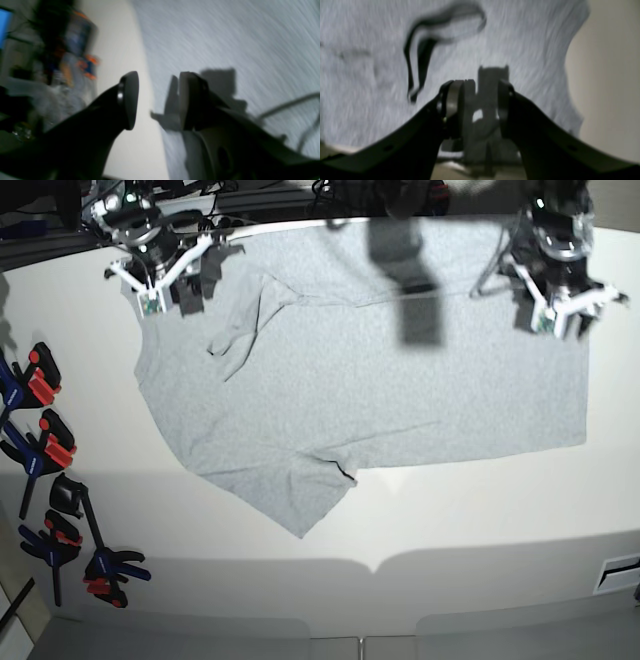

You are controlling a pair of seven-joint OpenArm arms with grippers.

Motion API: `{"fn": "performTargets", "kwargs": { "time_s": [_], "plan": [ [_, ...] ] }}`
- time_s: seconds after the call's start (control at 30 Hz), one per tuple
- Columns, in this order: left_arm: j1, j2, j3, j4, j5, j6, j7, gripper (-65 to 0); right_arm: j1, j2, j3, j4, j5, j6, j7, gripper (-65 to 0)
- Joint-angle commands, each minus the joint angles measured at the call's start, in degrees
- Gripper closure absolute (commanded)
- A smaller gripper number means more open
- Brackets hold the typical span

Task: Fold the T-shirt properly
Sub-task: 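Move the left gripper along the shirt side toward the hem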

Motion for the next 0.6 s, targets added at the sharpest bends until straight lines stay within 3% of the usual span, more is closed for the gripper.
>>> {"fn": "performTargets", "kwargs": {
  "time_s": [0.0, 0.07, 0.17, 0.33, 0.5, 0.57],
  "plan": [
    [-1.84, -0.57, -1.14, 0.94, 0.48, 0.33, -0.76, -29.7, 0.68, 0.5, 0.31, 1.07, -0.79, 0.02, 1.03, -20.6],
    [-6.14, -0.74, -2.99, 0.74, -4.59, -2.95, 3.39, -34.2, 2.05, 0.5, 0.31, 1.07, -1.01, 0.04, 0.74, -20.7],
    [-13.66, -0.7, -6.01, -1.53, -15.23, -8.92, 7.93, -35.7, 4.04, 0.5, 0.31, 1.07, -0.94, 0.13, 0.66, -24.6],
    [-26.25, -0.72, -8.81, -12.85, -27.15, -12.52, 4.22, -35.7, 7.21, 0.5, 0.31, 1.07, -0.92, 0.13, -0.92, -25.4],
    [-40.94, -0.92, -8.81, -35.8, -37.53, -21.51, -1.07, -35.7, 9.05, 0.48, 0.31, 1.07, -0.85, 0.17, -4.5, -25.4],
    [-46.99, -1.22, -8.81, -46.71, -38.99, -23.45, -3.52, -35.7, 9.03, 0.5, 0.31, 1.07, -0.42, 0.17, -4.5, -25.4]
  ]
}}
